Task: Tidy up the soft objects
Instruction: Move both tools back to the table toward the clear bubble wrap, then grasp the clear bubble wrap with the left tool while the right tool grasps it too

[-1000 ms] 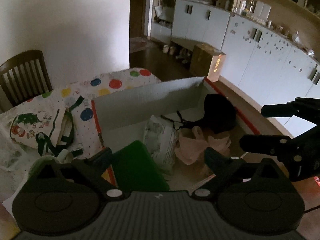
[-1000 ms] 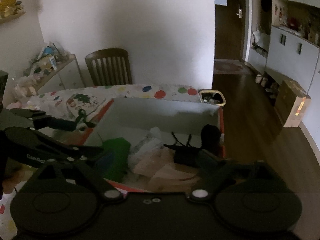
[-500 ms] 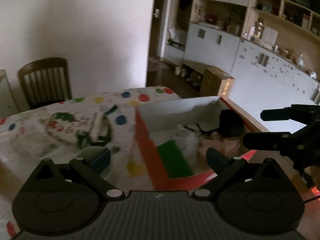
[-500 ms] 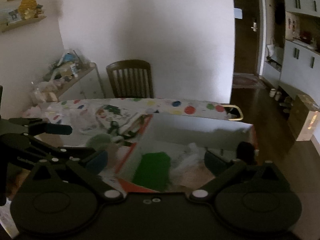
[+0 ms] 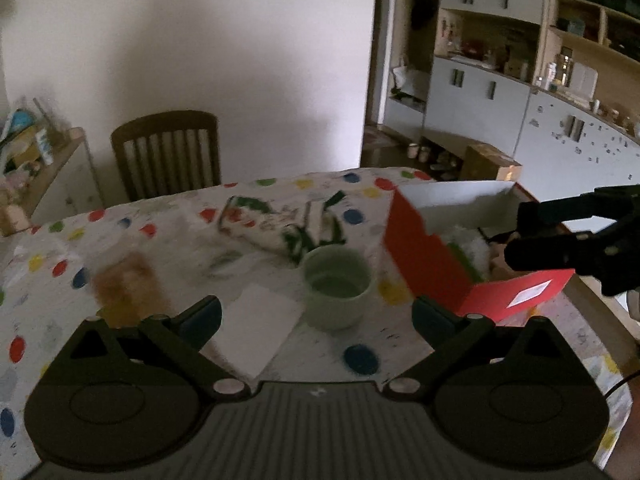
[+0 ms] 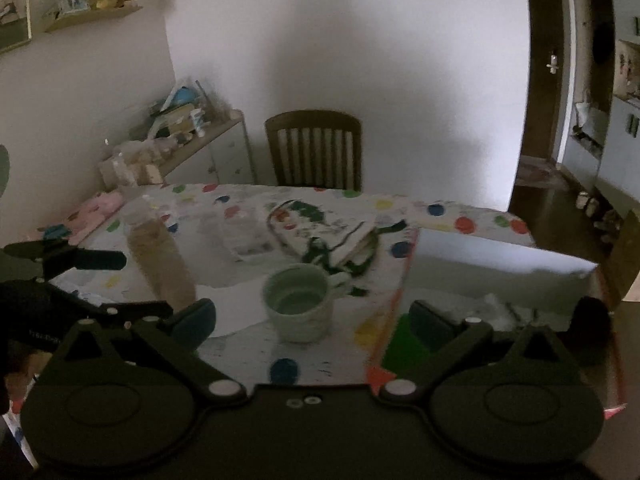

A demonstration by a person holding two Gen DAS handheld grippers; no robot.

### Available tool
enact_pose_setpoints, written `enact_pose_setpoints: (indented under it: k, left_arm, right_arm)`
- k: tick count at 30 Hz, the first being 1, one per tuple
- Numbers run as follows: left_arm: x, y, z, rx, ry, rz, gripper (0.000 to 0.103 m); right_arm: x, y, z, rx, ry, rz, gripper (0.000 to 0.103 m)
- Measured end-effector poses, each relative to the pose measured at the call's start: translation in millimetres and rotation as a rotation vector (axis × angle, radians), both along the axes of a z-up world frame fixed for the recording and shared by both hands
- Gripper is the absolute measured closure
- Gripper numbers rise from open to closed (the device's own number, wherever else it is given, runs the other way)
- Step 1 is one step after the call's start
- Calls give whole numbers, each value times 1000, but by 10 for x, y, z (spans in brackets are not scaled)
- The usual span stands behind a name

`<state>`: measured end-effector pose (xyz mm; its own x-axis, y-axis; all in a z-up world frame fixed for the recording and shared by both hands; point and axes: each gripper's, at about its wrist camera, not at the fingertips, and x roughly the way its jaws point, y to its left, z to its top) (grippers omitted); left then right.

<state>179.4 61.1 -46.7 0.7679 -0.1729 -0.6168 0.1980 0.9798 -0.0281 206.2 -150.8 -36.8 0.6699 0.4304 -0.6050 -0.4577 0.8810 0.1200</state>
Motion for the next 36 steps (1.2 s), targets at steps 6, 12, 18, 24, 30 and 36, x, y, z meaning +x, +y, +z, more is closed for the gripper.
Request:
enact_pose_setpoints:
  k: [6,12,18,24,30,36]
  left_arm:
    - [-161,337,-161,57,-19,43,1]
    - [-181,608,-405,71,-14,67,1]
    - [-140,736,-702,86,10,74,1]
    - [-106,798,-916,98,19,76,2]
    - [-13,836,-1038,121,14,71,8]
    - [86,841,-1164,136,30,59,28]
  right_arm:
    - [3,435,-77,-2,32,37,0]
    - [87,882,-244,-16,80,98,1]
    - [238,1342,-502,-90,121,197,6]
    - [357,1685,-791,-188,169,245,14]
    - [509,1908,-1052,-252,200,266,23]
    - [671,2082,-1262,-307,209,264,30]
